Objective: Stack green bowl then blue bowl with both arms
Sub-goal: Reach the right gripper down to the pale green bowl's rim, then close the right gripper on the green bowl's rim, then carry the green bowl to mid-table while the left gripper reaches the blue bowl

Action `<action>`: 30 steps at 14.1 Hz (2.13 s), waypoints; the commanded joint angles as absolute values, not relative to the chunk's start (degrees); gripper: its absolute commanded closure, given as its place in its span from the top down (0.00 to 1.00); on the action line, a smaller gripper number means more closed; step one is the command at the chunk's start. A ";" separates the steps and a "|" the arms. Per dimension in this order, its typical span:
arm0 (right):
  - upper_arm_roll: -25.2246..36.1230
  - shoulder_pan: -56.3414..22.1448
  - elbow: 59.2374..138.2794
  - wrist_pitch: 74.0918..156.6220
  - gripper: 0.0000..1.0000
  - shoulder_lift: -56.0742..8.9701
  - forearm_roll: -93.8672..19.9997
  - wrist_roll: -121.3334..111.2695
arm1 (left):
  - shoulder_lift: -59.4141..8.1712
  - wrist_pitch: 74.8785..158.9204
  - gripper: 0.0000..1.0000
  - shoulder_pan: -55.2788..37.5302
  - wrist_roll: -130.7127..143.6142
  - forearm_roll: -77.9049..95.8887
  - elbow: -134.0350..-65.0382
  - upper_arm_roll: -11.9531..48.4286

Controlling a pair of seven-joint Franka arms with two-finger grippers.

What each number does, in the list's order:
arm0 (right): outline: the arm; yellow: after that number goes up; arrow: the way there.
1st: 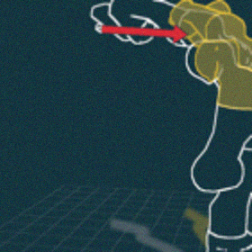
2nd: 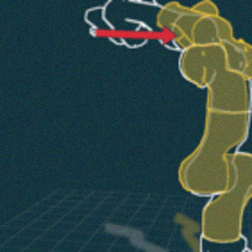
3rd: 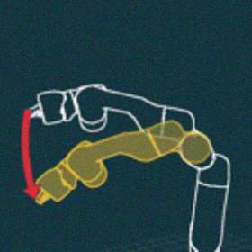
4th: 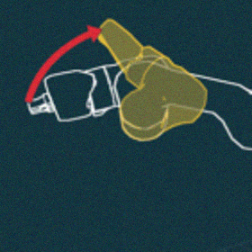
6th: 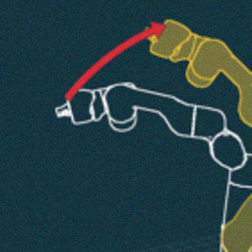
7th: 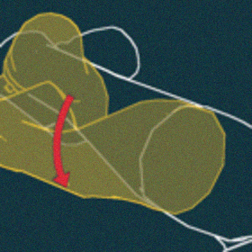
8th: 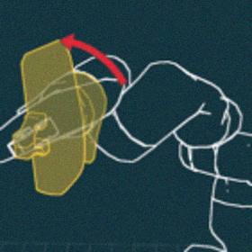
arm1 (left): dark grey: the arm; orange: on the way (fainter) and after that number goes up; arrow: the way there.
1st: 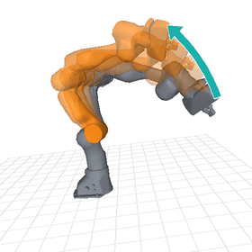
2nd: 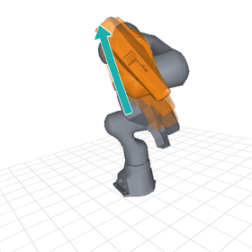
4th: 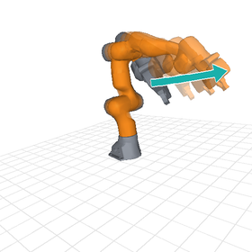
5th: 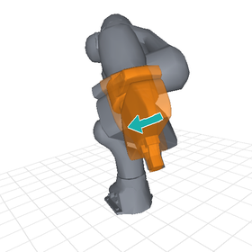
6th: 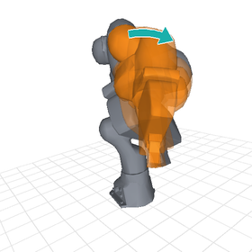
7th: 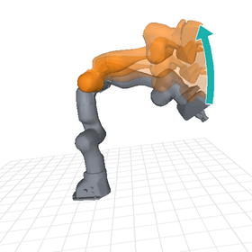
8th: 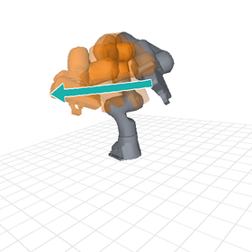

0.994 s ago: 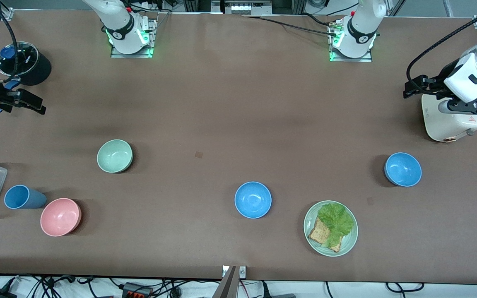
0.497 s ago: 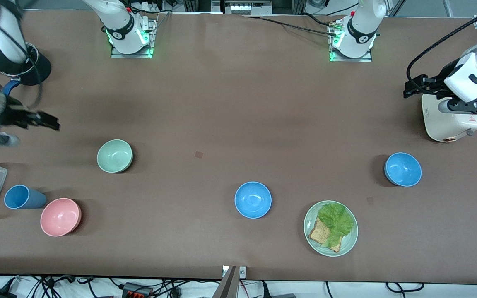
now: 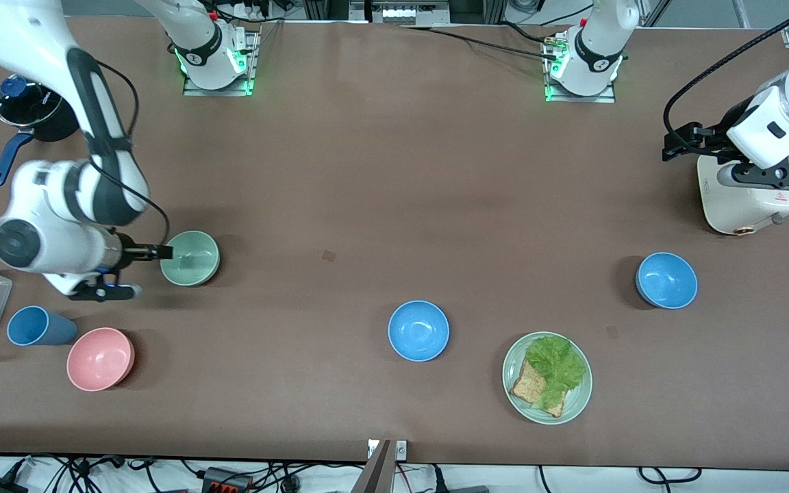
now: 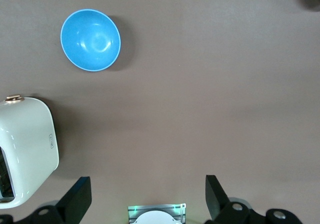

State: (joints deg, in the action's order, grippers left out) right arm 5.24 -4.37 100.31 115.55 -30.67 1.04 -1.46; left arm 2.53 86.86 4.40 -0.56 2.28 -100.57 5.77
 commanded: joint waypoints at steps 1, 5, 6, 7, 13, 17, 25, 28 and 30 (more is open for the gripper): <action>5.27 -4.04 99.49 117.76 1.00 -33.65 1.76 -2.11 | 1.32 84.99 1.00 4.75 -0.53 1.05 -98.44 5.89; 5.27 -3.61 99.67 117.07 0.36 -34.01 1.50 -2.02 | 1.23 84.64 1.00 4.66 -0.35 1.05 -98.44 5.98; 5.27 -3.52 99.67 117.07 0.21 -34.19 1.32 -1.93 | 1.14 84.64 1.00 4.66 -0.53 1.14 -98.44 5.98; 5.27 -3.52 99.67 116.98 0.07 -34.45 1.32 -2.02 | 1.14 84.64 1.00 4.66 -0.61 1.14 -98.44 5.98; 5.10 -4.30 98.18 116.98 0.00 -33.23 0.70 -6.33 | 1.14 84.46 1.00 4.75 -0.88 1.14 -98.44 5.98; 1.41 -8.60 93.09 111.20 0.00 -31.11 0.53 -5.63 | 1.05 84.46 1.00 4.75 -0.88 1.14 -98.44 5.80; -2.99 -26.16 89.56 113.54 0.00 -34.27 -10.99 15.44 | -2.62 85.08 1.00 7.55 -1.32 1.14 -96.51 5.36; -2.99 -31.89 88.68 115.66 0.00 -36.64 -11.16 22.31 | -7.98 86.47 1.00 10.35 -1.67 0.62 -93.17 5.27; -2.99 -34.79 88.68 115.93 0.00 -37.96 -11.51 25.21 | -11.14 90.43 1.00 12.39 -2.19 0.70 -93.34 5.27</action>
